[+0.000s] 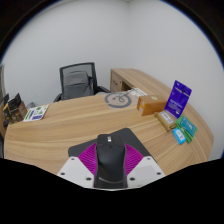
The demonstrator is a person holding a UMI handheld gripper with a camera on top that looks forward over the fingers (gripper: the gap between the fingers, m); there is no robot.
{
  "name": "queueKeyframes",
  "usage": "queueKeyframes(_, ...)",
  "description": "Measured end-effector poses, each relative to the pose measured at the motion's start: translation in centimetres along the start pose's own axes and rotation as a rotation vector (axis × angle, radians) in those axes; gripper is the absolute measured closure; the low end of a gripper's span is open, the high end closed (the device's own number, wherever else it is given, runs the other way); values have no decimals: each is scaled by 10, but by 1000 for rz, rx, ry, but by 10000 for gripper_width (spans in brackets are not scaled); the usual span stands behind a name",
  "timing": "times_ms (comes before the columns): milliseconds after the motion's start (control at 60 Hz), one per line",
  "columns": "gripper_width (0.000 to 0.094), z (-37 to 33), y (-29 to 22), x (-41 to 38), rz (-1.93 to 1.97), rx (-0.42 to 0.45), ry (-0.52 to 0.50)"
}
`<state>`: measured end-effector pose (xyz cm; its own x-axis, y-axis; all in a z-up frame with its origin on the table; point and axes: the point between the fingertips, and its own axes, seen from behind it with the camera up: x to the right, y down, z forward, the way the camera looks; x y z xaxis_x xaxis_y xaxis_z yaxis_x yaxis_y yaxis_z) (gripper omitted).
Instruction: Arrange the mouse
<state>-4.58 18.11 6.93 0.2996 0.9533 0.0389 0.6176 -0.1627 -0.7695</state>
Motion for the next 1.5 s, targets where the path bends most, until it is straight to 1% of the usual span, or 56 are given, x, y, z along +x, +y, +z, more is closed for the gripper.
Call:
queueKeyframes(133,616,24,36,6,29,-71,-16)
queueKeyframes(283,600,36,60,9,14,-109,-14)
queueKeyframes(417,600,40,73,14,5,-127,3)
queueKeyframes(450,596,40,72,13,7,-116,1)
queueKeyframes(550,533,40,73,12,9,-116,-3)
queueKeyframes(567,462,40,73,13,10,-117,-1)
queueKeyframes(633,417,41,73,12,12,-119,-6)
queueKeyframes(650,398,41,73,12,15,-120,-8)
queueKeyframes(667,361,41,73,12,17,-120,-9)
queueKeyframes(683,302,40,73,12,16,-120,-9)
queueKeyframes(717,118,39,73,12,8,-119,-6)
queueKeyframes(733,56,39,72,13,2,-118,-3)
queueKeyframes(767,104,36,71,14,-8,-113,9)
queueKeyframes(783,107,35,71,15,-14,-111,16)
queueKeyframes(867,70,23,66,14,-18,-101,19)
queueKeyframes(983,74,-16,61,6,3,-110,-9)
queueKeyframes(1217,73,-161,58,-10,-62,-77,-56)
queueKeyframes(1367,76,-257,82,-20,-49,-93,-98)
queueKeyframes(1417,75,-283,93,-24,-42,-108,-117)
queueKeyframes(1500,76,-319,109,-25,-24,-118,-120)
